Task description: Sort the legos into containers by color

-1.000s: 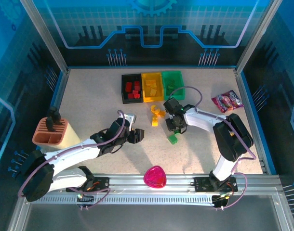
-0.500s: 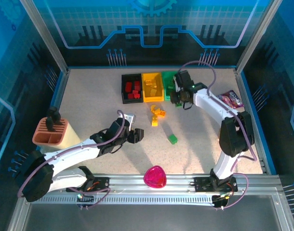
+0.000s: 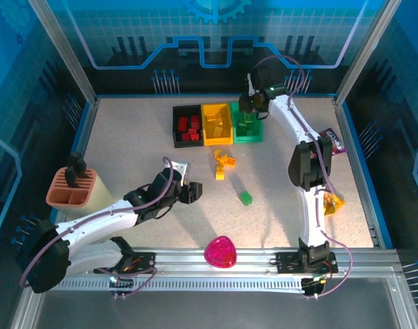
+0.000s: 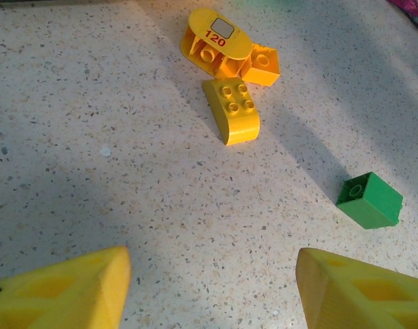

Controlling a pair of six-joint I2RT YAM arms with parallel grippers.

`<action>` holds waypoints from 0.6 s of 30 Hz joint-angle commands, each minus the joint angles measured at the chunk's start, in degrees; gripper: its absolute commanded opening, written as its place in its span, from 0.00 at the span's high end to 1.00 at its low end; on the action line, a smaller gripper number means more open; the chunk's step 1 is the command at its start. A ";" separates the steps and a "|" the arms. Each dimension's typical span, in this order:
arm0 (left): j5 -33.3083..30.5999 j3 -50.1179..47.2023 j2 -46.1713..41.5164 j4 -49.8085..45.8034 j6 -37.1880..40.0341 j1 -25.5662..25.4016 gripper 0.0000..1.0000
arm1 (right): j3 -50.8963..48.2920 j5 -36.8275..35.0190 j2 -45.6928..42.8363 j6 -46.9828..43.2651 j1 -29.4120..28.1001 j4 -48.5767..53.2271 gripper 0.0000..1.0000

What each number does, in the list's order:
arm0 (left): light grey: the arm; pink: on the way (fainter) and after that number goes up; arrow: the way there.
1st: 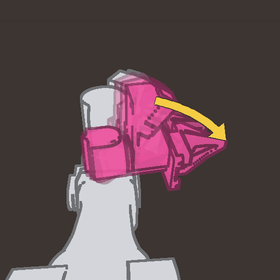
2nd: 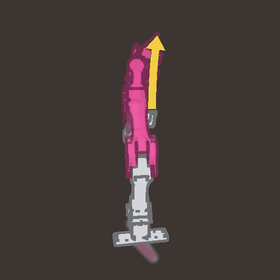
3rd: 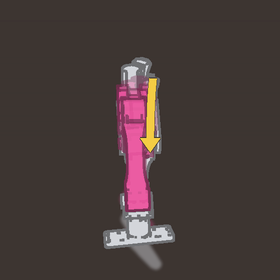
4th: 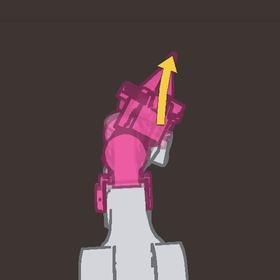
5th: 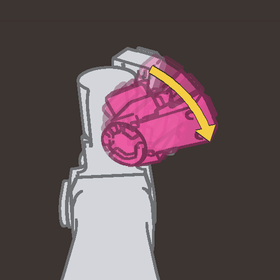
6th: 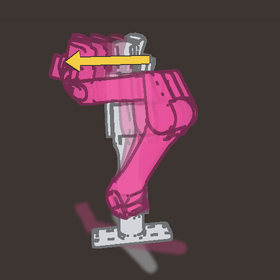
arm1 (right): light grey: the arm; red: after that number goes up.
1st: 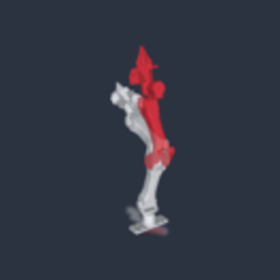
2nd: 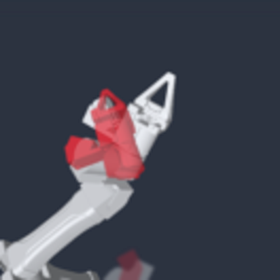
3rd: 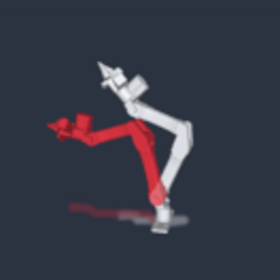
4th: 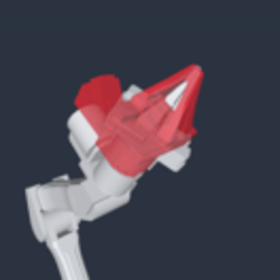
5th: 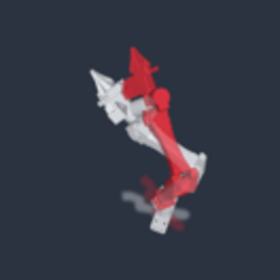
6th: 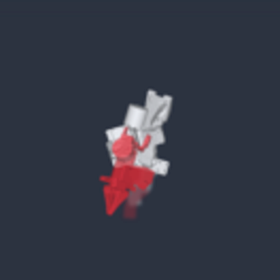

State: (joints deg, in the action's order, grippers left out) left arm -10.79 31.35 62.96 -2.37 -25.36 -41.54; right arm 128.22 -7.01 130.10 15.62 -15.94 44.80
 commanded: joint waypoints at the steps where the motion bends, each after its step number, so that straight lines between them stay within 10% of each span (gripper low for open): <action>1: -1.33 0.03 -2.07 -2.05 1.19 -0.52 0.34 | 7.29 1.43 4.34 1.02 1.14 7.92 0.18; 18: -0.25 -0.51 1.20 1.69 0.76 -0.56 0.34 | -44.60 3.94 -29.46 2.05 -3.73 -14.22 0.14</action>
State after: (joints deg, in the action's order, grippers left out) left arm -11.73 30.76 62.96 -2.76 -25.39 -41.54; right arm 87.70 -4.01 106.02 17.80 -17.69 34.92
